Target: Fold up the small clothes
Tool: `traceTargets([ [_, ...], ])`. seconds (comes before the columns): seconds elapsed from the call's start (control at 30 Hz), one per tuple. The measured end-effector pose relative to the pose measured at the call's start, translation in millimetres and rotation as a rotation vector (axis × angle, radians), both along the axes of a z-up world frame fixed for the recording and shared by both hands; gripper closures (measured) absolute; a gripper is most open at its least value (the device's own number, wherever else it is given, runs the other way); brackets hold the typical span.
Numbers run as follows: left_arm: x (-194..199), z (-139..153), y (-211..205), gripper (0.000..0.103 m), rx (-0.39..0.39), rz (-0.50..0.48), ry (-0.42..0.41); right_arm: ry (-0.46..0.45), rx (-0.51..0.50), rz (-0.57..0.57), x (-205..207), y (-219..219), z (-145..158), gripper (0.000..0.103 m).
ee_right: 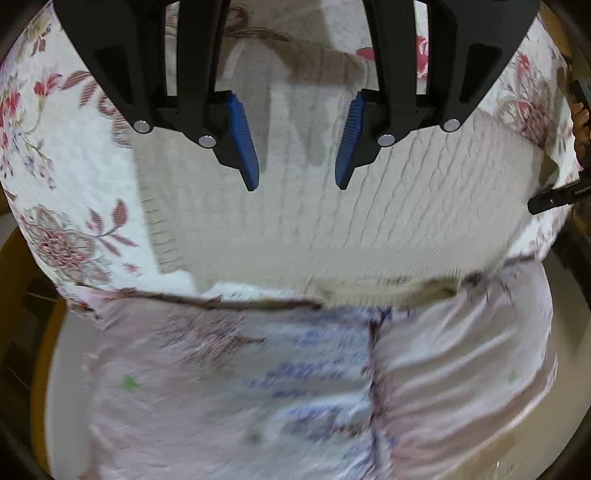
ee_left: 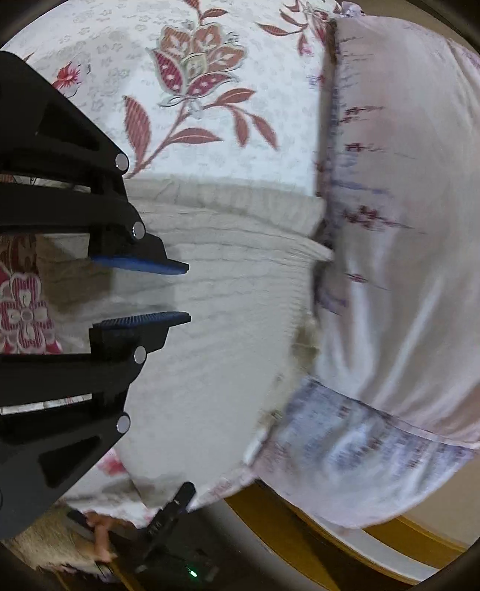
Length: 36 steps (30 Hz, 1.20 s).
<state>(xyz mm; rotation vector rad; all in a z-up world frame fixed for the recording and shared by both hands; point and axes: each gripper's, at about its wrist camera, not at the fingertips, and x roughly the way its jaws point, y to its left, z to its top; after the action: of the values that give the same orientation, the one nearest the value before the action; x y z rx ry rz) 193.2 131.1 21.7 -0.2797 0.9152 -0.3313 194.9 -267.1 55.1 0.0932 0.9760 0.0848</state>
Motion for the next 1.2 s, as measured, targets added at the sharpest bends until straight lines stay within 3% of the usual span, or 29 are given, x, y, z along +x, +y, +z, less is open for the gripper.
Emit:
traceTargets([
  [0.07, -1.5, -6.5, -0.5, 0.081, 0.015, -0.003, -0.008, 0.058, -0.055, 0.017, 3.7, 8.2, -18.1, 0.051],
  [0.1, -2.4, -7.1, -1.2, 0.081, 0.021, -0.006, -0.015, 0.026, -0.084, 0.024, 0.4, 11.9, -18.7, 0.050],
  [0.2, -2.8, -3.8, 3.4, 0.079, -0.009, -0.007, -0.004, 0.044, -0.100, 0.017, 1.2, 14.2, -17.4, 0.049],
  [0.33, -1.9, 6.2, 28.0, 0.057, -0.145, 0.066, -0.015, 0.026, 0.003, -0.006, 7.8, 13.3, -6.5, 0.048],
  [0.47, 3.7, 8.8, 51.7, 0.038, -0.221, 0.161, 0.010, 0.015, 0.057, 0.024, 17.2, 32.1, -3.7, 0.047],
  [0.6, 14.4, 1.5, 68.0, 0.036, -0.307, 0.219, 0.077, 0.019, 0.065, 0.065, 30.1, 58.5, -9.8, 0.047],
  [0.73, 22.9, -7.1, 73.1, 0.035, -0.330, 0.260, 0.120, 0.021, 0.056, 0.084, 42.8, 78.8, -15.4, 0.046],
  [0.83, 26.4, -12.1, 74.5, 0.035, -0.329, 0.281, 0.134, 0.024, -0.013, 0.097, 45.7, 92.1, -20.7, 0.041],
  [0.97, 30.7, -16.7, 74.4, 0.034, -0.341, 0.280, 0.146, 0.010, -0.134, 0.131, 42.0, 107.6, -29.8, 0.038],
  [1.2, 36.1, -19.8, 68.6, 0.033, -0.391, 0.255, 0.154, 0.008, -0.127, 0.132, 40.8, 105.6, -31.2, 0.037],
])
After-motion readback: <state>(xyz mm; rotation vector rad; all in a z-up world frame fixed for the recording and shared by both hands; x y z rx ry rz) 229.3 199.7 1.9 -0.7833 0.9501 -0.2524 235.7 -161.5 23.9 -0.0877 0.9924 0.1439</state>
